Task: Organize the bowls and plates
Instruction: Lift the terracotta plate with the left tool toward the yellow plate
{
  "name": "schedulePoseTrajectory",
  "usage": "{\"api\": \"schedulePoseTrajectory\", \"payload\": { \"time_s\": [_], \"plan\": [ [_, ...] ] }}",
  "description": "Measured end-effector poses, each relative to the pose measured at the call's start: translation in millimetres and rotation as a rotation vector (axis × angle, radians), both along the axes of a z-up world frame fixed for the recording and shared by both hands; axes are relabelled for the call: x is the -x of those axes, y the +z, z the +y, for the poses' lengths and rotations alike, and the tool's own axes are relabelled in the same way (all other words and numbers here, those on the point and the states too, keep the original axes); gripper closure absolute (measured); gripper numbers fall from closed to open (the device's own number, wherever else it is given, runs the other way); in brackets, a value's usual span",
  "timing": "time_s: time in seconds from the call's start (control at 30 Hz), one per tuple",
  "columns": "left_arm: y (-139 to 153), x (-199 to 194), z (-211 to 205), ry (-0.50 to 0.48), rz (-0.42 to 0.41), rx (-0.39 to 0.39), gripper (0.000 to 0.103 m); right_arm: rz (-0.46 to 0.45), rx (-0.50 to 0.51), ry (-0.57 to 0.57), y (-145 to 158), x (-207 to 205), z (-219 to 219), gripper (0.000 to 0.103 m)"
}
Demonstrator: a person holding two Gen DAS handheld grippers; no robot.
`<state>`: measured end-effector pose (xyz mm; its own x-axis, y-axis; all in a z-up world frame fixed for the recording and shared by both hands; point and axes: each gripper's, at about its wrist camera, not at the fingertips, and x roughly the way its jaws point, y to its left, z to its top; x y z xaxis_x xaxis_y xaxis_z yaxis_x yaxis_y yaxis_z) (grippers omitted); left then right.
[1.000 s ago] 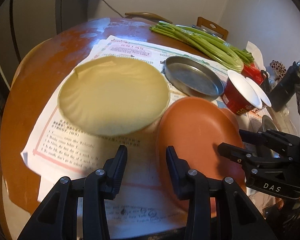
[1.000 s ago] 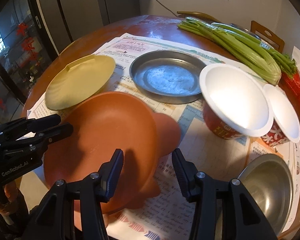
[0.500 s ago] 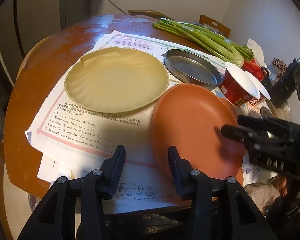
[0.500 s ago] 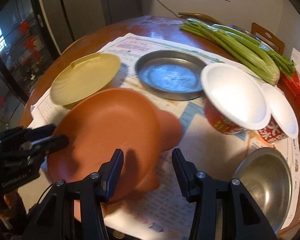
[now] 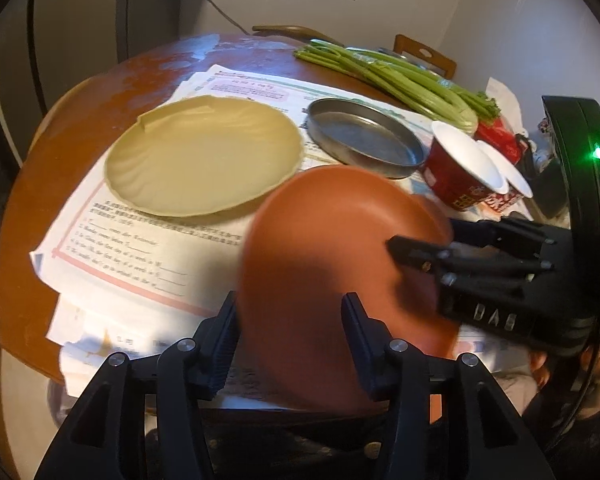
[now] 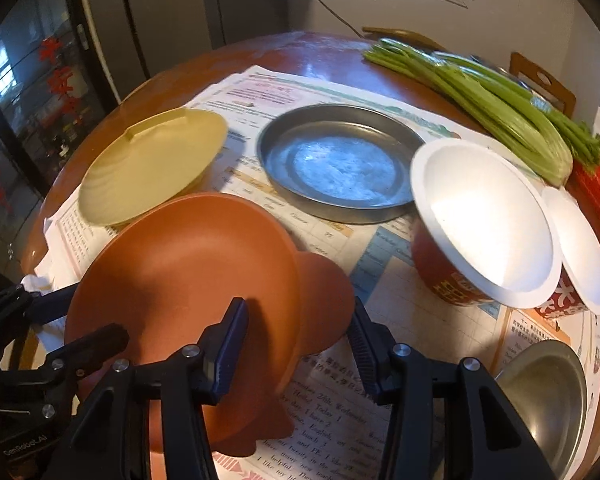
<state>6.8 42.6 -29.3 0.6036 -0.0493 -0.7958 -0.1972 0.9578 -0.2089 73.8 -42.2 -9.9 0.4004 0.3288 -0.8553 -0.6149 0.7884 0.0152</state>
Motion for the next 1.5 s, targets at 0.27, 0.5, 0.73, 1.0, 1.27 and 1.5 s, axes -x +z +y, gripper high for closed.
{"api": "schedulePoseTrajectory", "payload": {
  "time_s": [0.27, 0.5, 0.73, 1.0, 1.27, 1.5],
  "plan": [
    [0.5, -1.9, 0.4, -0.001, 0.004, 0.011, 0.052, -0.027, -0.002, 0.001, 4.0, 9.8, -5.5, 0.053],
    [4.0, -2.4, 2.1, 0.004, -0.004, 0.022, 0.052, -0.010, -0.033, -0.011, 5.7, 13.1, -12.0, 0.053],
    [10.4, -0.8, 5.4, 0.010, -0.021, 0.022, 0.052, -0.005, -0.073, -0.012, 15.0, 17.6, -15.8, 0.053],
    [21.1, 1.0, 15.5, 0.027, -0.053, 0.025, 0.052, -0.006, -0.096, -0.018, 24.4, 18.6, -11.8, 0.053],
    [33.3, 0.6, 30.6, 0.059, -0.085, 0.029, 0.052, 0.004, -0.116, -0.018, 34.7, 14.7, -1.2, 0.053],
    [44.1, 1.3, 47.7, 0.091, -0.120, 0.038, 0.052, -0.017, -0.128, -0.008, 48.4, 13.1, 14.0, 0.053]
  ]
}}
